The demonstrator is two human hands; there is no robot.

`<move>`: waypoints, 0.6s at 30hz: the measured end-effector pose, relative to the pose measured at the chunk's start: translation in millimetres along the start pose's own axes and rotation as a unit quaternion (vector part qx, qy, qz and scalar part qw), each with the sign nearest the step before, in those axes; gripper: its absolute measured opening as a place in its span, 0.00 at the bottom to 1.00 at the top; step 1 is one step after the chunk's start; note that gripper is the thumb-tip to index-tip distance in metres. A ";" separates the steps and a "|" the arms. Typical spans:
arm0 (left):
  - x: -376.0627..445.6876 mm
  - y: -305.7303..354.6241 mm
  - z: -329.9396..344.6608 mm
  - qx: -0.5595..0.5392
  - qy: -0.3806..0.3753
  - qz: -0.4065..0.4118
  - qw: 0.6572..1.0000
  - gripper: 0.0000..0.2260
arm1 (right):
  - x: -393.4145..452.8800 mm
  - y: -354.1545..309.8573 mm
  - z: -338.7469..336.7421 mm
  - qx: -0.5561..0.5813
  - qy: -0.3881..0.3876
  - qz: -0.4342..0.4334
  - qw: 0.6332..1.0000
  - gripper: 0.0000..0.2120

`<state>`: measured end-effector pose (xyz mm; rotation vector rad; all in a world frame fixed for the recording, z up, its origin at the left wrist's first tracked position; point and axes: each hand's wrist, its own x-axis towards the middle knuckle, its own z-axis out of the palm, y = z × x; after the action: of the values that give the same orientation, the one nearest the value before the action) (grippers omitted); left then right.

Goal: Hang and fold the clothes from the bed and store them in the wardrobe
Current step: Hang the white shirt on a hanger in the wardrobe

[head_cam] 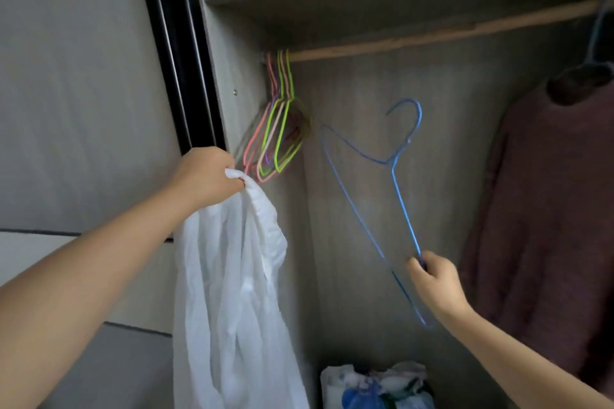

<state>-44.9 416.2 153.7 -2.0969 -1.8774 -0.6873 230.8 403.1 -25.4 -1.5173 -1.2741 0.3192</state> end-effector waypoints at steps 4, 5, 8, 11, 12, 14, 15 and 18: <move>-10.1 29.7 21.2 -0.084 -0.105 -0.047 0.990 0.18 | -27.8 39.0 -8.0 0.204 -0.158 0.163 0.952 0.17; -15.1 35.8 29.5 -0.111 -0.128 -0.068 0.983 0.18 | -33.5 42.9 -10.5 0.257 -0.190 0.213 0.923 0.15; -36.5 51.1 51.6 -0.167 -0.181 -0.117 0.962 0.16 | -46.6 61.3 -22.0 0.219 -0.214 0.308 0.901 0.14; -63.6 61.2 71.0 -0.196 -0.242 -0.155 0.938 0.12 | -68.3 87.9 -36.6 -0.058 -0.189 0.238 0.951 0.15; -72.5 63.7 75.8 -0.191 -0.276 -0.166 0.927 0.11 | -76.6 95.7 -41.3 -0.088 -0.176 0.199 0.960 0.16; -90.3 67.5 84.7 -0.182 -0.353 -0.193 0.897 0.10 | -96.3 106.4 -50.6 0.001 -0.150 0.146 0.978 0.14; -101.8 68.2 89.8 -0.183 -0.384 -0.207 0.881 0.12 | -107.1 108.8 -57.4 0.071 -0.138 0.137 0.978 0.13; -127.6 68.7 97.3 -0.206 -0.423 -0.236 0.850 0.16 | -117.9 103.3 -86.4 0.302 -0.097 0.165 0.934 0.17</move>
<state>32.3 342.4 15.6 -2.4547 -3.0262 -0.2439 304.9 274.5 -125.3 -1.1700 -0.9337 1.0056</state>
